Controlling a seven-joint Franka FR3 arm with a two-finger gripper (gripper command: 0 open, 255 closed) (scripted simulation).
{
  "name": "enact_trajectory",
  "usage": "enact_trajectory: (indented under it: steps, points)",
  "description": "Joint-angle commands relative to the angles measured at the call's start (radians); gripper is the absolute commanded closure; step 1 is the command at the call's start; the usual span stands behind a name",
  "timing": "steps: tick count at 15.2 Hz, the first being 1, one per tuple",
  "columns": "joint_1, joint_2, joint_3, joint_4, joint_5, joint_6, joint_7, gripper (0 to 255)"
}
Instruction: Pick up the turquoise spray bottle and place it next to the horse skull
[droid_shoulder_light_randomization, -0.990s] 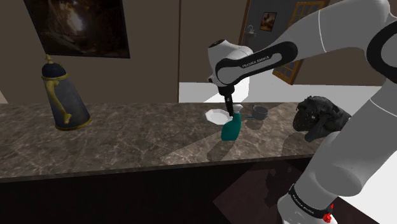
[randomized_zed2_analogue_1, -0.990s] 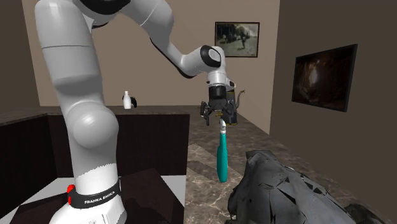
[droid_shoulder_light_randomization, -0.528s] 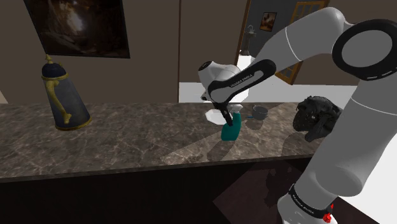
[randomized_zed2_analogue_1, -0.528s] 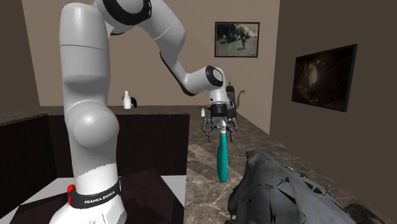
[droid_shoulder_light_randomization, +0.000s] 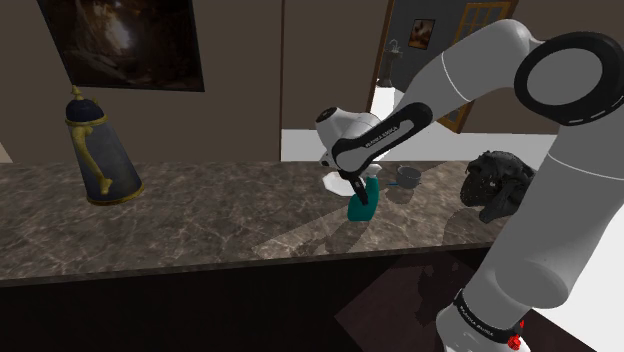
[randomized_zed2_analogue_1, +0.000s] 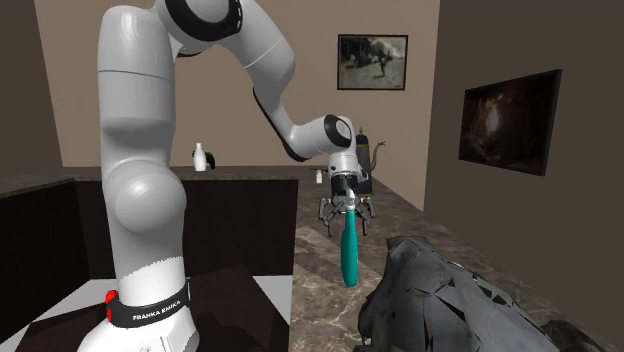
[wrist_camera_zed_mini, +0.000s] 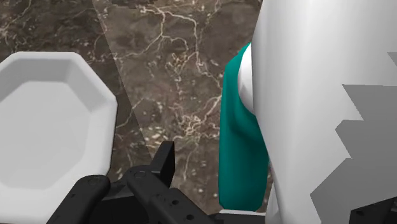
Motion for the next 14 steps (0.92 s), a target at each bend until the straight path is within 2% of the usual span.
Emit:
enact_trajectory:
  steps: [1,5,6,14]
  points:
    - [-0.001,0.001,-0.001,-0.001,-0.001,0.002,0.0,0]
    - [0.0,0.001,0.0,-0.001,-0.001,0.002,0.0,0]
    - [0.0,0.001,0.0,-0.001,-0.001,0.002,0.0,255]
    - [0.0,0.001,0.0,-0.001,-0.001,0.002,0.0,255]
